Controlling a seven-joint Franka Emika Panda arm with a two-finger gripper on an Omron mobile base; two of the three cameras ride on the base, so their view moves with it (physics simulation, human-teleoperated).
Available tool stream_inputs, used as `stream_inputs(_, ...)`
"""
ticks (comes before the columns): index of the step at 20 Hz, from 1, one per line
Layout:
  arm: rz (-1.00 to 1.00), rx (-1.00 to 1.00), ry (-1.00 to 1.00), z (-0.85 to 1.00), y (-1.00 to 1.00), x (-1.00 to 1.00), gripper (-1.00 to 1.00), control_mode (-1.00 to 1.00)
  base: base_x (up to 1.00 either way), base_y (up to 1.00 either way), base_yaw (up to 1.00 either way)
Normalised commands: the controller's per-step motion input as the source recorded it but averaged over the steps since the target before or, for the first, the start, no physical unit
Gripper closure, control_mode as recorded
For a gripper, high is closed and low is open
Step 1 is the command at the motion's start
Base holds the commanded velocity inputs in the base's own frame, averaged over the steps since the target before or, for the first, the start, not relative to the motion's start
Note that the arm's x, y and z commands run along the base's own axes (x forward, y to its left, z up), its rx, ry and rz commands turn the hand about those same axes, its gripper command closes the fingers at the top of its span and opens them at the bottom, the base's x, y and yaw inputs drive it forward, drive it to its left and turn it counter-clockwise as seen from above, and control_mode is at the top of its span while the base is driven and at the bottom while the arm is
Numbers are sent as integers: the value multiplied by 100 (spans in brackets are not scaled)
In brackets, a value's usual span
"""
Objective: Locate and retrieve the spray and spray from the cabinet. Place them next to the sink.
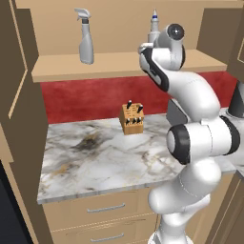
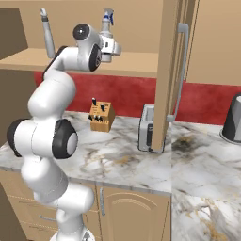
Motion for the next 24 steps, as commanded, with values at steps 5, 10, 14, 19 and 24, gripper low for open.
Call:
stream_inputs(5, 0, 0, 0, 0, 8, -41, 100, -100, 0, 0, 0)
stream_inputs(10, 0, 0, 0, 0, 0, -57, 100, -100, 0, 0, 0)
stream_inputs(14, 0, 0, 0, 5, 0, -66, 100, -100, 0, 0, 0)
stream_inputs(19, 0, 0, 0, 12, 0, -75, 100, -100, 0, 0, 0)
stream_inputs(24, 0, 0, -8, 7, 0, -88, 100, -100, 0, 0, 0)
